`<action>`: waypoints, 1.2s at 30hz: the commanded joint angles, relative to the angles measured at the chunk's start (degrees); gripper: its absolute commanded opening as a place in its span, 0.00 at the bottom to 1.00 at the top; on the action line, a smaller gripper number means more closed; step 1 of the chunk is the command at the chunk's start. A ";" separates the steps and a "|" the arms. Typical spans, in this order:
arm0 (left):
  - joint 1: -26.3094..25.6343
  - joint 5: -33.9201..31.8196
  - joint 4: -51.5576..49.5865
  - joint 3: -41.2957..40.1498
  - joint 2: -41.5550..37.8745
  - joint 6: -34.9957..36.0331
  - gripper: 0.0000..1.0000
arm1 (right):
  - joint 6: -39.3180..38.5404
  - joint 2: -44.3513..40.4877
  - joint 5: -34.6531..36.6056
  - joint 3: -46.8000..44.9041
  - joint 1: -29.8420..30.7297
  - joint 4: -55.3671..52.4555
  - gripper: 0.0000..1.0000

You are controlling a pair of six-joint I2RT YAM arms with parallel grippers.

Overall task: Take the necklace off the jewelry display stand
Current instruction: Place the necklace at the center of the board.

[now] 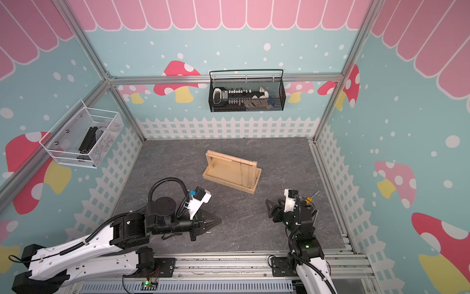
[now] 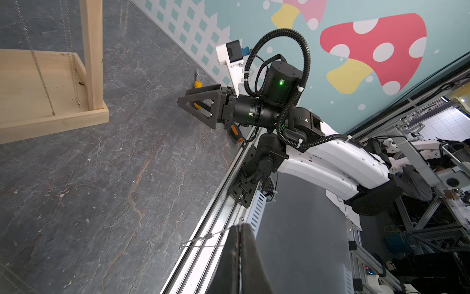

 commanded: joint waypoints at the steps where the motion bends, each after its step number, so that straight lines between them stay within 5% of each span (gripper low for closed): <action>1: -1.06 -2.67 1.03 -0.82 0.49 -0.89 0.00 | -0.13 -0.72 -0.17 -0.57 0.48 -0.41 0.71; 36: -2.47 -14.25 -3.37 -8.64 -7.93 -2.94 0.00 | -0.04 -0.53 -0.48 -0.57 0.41 -0.32 0.71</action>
